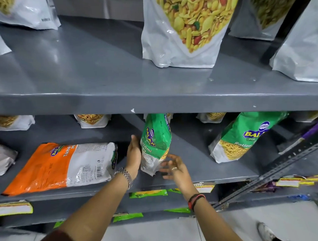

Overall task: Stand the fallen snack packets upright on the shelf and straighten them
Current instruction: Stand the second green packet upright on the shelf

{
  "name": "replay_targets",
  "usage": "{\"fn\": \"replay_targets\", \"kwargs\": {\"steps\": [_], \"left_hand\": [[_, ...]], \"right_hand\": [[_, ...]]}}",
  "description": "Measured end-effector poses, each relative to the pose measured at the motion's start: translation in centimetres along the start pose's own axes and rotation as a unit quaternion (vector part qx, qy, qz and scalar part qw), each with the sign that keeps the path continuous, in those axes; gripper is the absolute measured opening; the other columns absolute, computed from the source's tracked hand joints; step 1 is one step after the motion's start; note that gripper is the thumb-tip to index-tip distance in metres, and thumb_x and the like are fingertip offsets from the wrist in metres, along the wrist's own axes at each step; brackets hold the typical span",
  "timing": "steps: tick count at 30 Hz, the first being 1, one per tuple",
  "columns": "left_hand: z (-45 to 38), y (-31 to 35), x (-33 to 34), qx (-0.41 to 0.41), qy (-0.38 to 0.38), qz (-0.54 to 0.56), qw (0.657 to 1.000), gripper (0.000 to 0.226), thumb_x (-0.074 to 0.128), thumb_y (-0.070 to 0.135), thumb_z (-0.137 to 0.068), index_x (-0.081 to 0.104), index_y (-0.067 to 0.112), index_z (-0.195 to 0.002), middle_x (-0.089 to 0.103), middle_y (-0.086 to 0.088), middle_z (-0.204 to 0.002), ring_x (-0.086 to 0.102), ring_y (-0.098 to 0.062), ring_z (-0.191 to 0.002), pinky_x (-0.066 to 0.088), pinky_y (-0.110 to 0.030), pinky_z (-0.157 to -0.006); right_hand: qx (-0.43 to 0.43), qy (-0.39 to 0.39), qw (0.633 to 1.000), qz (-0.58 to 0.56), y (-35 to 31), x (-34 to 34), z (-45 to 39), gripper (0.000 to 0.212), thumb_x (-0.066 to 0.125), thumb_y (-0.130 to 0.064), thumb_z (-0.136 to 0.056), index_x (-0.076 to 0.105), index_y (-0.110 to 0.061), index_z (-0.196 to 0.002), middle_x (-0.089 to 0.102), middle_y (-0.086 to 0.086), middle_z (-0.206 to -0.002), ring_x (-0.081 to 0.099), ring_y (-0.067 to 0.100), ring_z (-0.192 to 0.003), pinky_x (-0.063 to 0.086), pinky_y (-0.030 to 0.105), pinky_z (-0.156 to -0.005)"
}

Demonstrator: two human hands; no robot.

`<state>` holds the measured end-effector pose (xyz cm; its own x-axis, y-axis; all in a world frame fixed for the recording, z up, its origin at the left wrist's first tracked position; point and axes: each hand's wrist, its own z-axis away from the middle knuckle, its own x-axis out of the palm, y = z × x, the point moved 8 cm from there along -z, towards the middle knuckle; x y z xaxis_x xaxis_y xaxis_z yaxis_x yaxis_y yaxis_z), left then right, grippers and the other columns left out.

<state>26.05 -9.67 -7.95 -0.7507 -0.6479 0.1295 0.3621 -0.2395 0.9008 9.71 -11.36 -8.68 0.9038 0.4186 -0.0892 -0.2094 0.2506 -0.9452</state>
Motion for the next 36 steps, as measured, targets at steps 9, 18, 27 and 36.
{"fn": "replay_targets", "kwargs": {"steps": [9,18,27,36], "left_hand": [[9.8,-5.9,0.8,0.111,0.007,-0.075,0.991,0.053,0.031,0.034,-0.096,0.019,0.021,-0.146,0.018,0.008,-0.157,0.018,0.000,-0.139,0.011,-0.017,-0.111],[7.5,-3.6,1.7,0.068,0.056,-0.014,0.996,0.076,0.016,0.062,-0.085,0.014,0.021,-0.149,0.012,0.006,-0.159,0.012,-0.008,-0.145,0.007,-0.035,-0.121],[2.4,-0.6,0.1,0.020,-0.038,-0.029,0.999,0.071,0.000,0.064,-0.087,0.020,0.030,-0.146,0.025,0.018,-0.147,0.019,-0.006,-0.141,0.009,-0.032,-0.119],[3.5,-4.6,-3.1,-0.022,0.042,0.107,0.993,0.064,0.016,0.049,-0.095,0.025,0.008,-0.144,0.028,-0.011,-0.154,0.028,-0.025,-0.142,0.024,-0.037,-0.114]], "right_hand": [[0.049,0.015,0.995,-0.082,-3.2,-2.1,-4.7,0.059,0.016,-0.050,-0.094,0.041,-0.017,-0.136,0.047,0.004,-0.141,0.044,0.024,-0.130,0.036,0.043,-0.107],[0.053,-0.058,0.987,-0.142,-1.7,1.6,-0.2,0.060,0.005,-0.050,-0.094,0.035,-0.025,-0.138,0.043,0.005,-0.146,0.044,0.024,-0.129,0.035,0.035,-0.102],[0.054,-0.145,0.982,-0.103,-2.0,3.1,0.9,0.058,0.000,-0.046,-0.094,0.014,-0.024,-0.146,0.019,0.002,-0.157,0.027,0.021,-0.142,0.024,0.042,-0.114],[0.085,-0.135,0.986,-0.044,1.5,2.0,0.3,0.052,0.017,-0.043,-0.096,0.043,-0.017,-0.133,0.046,0.005,-0.142,0.042,0.023,-0.132,0.036,0.043,-0.105]]}}
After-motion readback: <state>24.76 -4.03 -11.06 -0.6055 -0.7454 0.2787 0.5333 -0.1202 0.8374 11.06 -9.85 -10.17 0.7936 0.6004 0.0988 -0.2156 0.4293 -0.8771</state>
